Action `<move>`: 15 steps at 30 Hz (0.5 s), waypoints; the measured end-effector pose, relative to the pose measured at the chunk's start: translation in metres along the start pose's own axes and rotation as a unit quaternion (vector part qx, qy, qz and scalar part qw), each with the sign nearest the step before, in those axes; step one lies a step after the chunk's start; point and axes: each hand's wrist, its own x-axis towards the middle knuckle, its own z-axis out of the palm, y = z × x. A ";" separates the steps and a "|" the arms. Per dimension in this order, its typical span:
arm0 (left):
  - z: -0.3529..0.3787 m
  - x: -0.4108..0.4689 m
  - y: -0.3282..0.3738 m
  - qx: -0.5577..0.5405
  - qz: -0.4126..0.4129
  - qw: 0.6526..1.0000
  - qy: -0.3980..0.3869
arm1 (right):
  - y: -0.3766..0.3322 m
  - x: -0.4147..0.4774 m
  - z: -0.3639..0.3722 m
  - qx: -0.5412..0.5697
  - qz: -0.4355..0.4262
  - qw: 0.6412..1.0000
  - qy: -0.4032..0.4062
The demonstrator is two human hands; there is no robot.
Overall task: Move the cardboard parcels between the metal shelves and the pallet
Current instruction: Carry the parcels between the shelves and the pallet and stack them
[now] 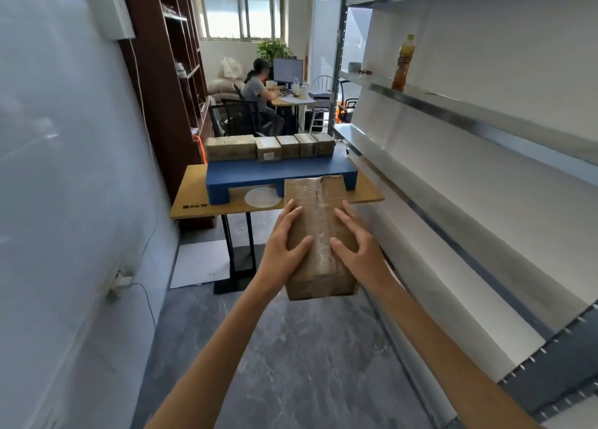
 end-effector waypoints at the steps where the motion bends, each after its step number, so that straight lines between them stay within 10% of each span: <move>1: -0.002 0.008 -0.006 0.002 -0.004 1.000 0.004 | 0.004 0.010 0.004 -0.001 -0.001 1.000 -0.004; 15: -0.012 0.168 -0.096 0.035 -0.042 0.994 0.091 | 0.085 0.208 0.052 0.123 -0.016 0.988 -0.091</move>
